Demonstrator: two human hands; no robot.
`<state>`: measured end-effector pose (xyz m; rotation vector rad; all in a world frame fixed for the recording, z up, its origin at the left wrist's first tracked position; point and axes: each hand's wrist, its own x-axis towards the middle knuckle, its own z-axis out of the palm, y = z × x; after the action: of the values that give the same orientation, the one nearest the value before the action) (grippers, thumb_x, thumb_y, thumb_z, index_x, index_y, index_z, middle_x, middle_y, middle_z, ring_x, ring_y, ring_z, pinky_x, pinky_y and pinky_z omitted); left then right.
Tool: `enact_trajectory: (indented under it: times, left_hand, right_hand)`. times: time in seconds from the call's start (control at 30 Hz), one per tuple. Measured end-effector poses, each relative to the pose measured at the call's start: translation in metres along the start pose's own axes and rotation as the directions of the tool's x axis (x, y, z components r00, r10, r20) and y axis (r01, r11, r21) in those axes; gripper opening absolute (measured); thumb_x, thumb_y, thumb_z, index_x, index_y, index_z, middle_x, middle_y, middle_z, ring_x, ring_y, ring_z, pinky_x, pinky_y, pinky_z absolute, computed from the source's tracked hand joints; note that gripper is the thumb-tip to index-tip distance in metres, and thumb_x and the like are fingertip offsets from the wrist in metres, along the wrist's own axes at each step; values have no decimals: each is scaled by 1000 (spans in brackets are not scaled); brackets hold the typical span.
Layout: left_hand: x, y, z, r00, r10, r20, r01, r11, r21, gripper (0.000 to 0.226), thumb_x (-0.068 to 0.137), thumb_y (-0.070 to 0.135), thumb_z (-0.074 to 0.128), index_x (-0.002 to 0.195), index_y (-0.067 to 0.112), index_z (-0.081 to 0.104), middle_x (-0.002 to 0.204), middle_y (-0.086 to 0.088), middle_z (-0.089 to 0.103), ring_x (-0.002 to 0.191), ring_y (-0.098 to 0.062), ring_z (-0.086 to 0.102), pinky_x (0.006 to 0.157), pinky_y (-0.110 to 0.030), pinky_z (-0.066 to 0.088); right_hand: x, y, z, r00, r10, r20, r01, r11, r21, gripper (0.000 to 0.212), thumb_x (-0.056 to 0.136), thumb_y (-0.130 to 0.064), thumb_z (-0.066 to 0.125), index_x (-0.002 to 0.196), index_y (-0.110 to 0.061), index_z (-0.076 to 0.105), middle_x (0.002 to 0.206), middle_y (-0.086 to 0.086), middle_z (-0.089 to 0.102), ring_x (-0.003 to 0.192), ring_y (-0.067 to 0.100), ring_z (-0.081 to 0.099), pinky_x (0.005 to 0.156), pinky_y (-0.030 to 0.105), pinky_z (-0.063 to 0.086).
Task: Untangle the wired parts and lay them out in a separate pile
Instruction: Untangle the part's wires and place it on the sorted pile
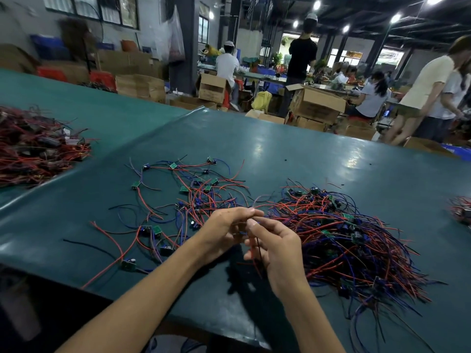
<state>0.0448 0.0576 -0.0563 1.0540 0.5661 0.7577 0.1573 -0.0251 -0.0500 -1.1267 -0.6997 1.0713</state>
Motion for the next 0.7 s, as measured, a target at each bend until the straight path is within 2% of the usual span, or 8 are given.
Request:
enact_trajectory:
  times: [0.1,0.2,0.33,0.4,0.5,0.6,0.7]
  left_hand:
    - [5,-5,-4,1000,-24,17,25,999,-44,25,88,27,69,103,8,76,89,-14,66,68,-19,60,61,-31,52]
    - [4,-9,-6,997,4,71,2,997,-82,22,97,28,62,102,10,74,79,-7,63,61,-14,59,53,-24,50]
    - [8,-11,-8,997,46,64,-43,997,-60,27,92,30,62,101,9,76,75,-5,67,66,-15,64,59,-24,54]
    - [8,-13,-9,995,56,85,-51,997,-62,25,94,28,61,101,8,72,73,-5,64,61,-14,60,55,-24,52]
    - [7,-16,-10,995,64,76,-62,997,-36,18,92,28,64,88,11,72,71,-5,59,53,-12,50,45,-19,42]
    - [7,-16,-11,998,65,3,-65,998,-11,21,87,29,68,90,8,70,61,0,46,45,-6,32,37,-15,24]
    - [8,-14,-12,996,83,-34,-85,995,-44,29,98,22,59,107,-2,70,58,4,56,37,-2,36,33,-15,25]
  right_hand:
    - [8,-4,5,991,129,34,-129,992,12,33,83,-23,78,103,0,65,79,13,66,58,19,63,46,29,53]
    - [14,-7,5,971,228,66,-228,974,-13,43,95,-35,67,107,6,68,83,19,63,58,21,61,47,30,53]
    - [14,-10,3,957,265,119,-260,964,-55,31,100,-26,60,102,4,67,69,13,61,53,23,60,45,29,51]
    - [15,-11,4,963,254,88,-248,966,-67,26,98,-20,60,104,3,69,67,14,63,54,26,64,46,31,54]
    - [17,-9,8,970,234,60,-230,970,-73,20,96,-20,60,96,-1,67,61,13,64,53,30,66,47,36,57]
    - [19,-4,13,971,217,100,-209,974,-82,19,97,-18,56,97,-3,67,74,18,71,53,29,67,50,38,59]
    - [19,1,17,986,143,84,-133,985,-114,20,97,-10,54,91,-5,73,80,22,74,54,28,67,48,37,59]
